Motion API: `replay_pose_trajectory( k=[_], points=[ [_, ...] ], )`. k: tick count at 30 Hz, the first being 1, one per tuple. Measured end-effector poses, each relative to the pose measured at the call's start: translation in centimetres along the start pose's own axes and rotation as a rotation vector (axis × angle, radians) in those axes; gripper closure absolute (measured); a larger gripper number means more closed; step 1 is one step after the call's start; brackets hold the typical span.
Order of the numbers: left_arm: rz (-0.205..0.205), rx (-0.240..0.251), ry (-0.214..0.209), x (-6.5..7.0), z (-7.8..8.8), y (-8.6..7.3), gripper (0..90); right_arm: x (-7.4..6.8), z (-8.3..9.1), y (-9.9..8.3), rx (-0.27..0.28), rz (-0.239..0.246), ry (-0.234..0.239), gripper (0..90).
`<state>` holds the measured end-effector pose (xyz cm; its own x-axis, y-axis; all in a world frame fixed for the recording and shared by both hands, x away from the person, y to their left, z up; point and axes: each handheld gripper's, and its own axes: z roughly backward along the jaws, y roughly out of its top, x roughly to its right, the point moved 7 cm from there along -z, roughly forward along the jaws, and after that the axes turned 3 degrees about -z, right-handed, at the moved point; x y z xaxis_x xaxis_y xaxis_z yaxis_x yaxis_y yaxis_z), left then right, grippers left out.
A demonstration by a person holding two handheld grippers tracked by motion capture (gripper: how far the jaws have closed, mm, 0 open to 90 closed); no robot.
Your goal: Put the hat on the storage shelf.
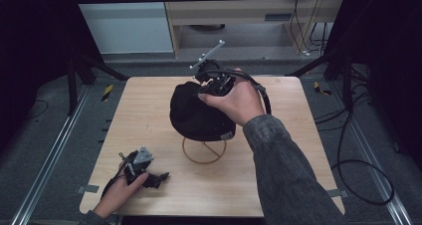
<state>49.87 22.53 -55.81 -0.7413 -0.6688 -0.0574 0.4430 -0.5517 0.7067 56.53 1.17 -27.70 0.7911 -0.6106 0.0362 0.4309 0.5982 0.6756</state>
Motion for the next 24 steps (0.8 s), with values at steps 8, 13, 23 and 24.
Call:
replay_pose_trajectory(
  k=[8,13,23,24],
  points=[
    [0.001,0.001,0.001,0.00,0.00,0.00,0.0,0.00,-0.40,-0.31,-0.006,-0.006,0.001,71.5],
    [0.002,0.002,0.001,0.01,-0.01,0.01,0.0,0.11,-0.32,-0.43,0.004,-0.018,0.003,69.9],
    [0.000,0.000,0.001,0.00,0.00,0.00,0.0,-0.11,-0.02,-0.55,0.023,-0.026,0.016,68.1],
    [0.000,0.001,0.001,0.00,0.00,0.00,0.0,-0.13,0.03,-0.56,0.027,-0.026,0.015,68.0]
  ],
)
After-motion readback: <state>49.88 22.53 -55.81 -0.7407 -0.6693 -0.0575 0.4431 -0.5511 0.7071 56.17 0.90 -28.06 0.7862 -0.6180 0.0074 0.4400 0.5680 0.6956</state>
